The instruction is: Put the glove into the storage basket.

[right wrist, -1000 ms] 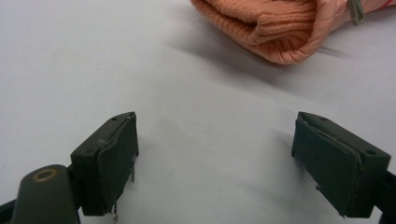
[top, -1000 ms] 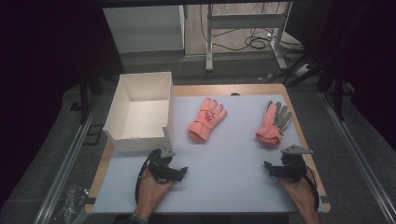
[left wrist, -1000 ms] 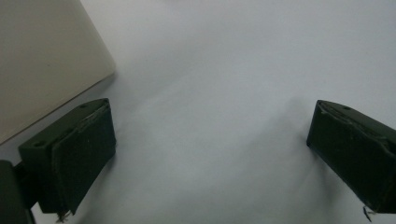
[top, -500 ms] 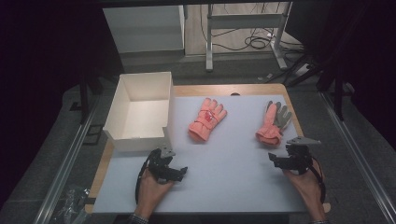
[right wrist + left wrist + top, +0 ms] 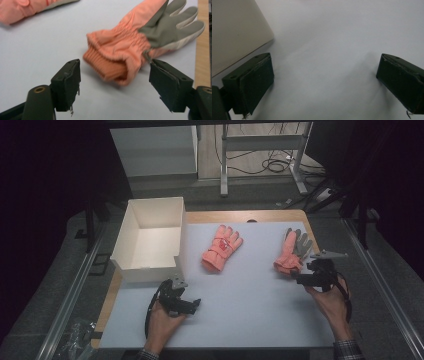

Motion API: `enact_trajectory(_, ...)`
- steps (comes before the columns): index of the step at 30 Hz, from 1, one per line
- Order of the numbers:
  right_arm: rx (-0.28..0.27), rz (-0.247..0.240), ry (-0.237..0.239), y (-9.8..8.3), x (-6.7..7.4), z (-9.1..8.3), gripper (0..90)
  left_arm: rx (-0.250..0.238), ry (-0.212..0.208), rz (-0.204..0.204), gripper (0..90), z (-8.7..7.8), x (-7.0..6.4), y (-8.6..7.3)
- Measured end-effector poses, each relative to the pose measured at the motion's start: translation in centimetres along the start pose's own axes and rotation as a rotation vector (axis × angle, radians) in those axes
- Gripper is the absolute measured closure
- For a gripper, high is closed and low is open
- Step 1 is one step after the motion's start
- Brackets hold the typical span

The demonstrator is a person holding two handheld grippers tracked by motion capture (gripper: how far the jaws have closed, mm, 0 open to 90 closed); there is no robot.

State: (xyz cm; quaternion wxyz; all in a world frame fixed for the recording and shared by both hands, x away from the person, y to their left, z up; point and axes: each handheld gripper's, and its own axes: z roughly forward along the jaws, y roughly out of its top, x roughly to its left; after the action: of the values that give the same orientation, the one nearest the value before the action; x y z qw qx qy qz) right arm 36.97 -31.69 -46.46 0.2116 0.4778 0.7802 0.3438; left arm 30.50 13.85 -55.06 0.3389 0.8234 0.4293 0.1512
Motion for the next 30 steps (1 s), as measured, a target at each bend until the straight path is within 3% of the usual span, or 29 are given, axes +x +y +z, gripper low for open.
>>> enact_trajectory(9, 0.006, 0.019, -0.04, 2.2, -2.7, 1.9, 41.8, -0.004, 0.0, -0.004, 1.2, 0.0, 0.0, 0.0)
enact_trajectory(12, 0.011, 0.033, -0.069, 3.3, -4.1, 2.9, 50.6, -0.003, 0.0, -0.003, 1.2, 0.0, 0.0, 0.0)
enact_trajectory(17, 0.028, 0.049, -0.069, 4.3, -5.6, 4.4, 57.1, -0.003, -0.001, -0.003, 1.2, 0.0, 0.0, 0.0)
enact_trajectory(22, 0.046, 0.054, -0.082, 4.9, -6.2, 5.8, 59.8, -0.004, -0.001, -0.003, 1.2, 0.0, 0.0, 0.0)
enact_trajectory(25, 0.055, 0.063, -0.093, 5.0, -6.6, 6.8, 57.5, -0.004, 0.0, -0.003, 1.2, 0.0, 0.0, 0.0)
enact_trajectory(27, 0.081, 0.039, -0.119, 5.1, -6.8, 8.0, 53.5, -0.004, -0.001, -0.003, 1.2, 0.0, 0.0, 0.0)
enact_trajectory(30, 0.107, 0.052, -0.107, 5.0, -6.9, 8.8, 53.8, -0.004, -0.001, -0.003, 1.2, 0.0, 0.0, 0.0)
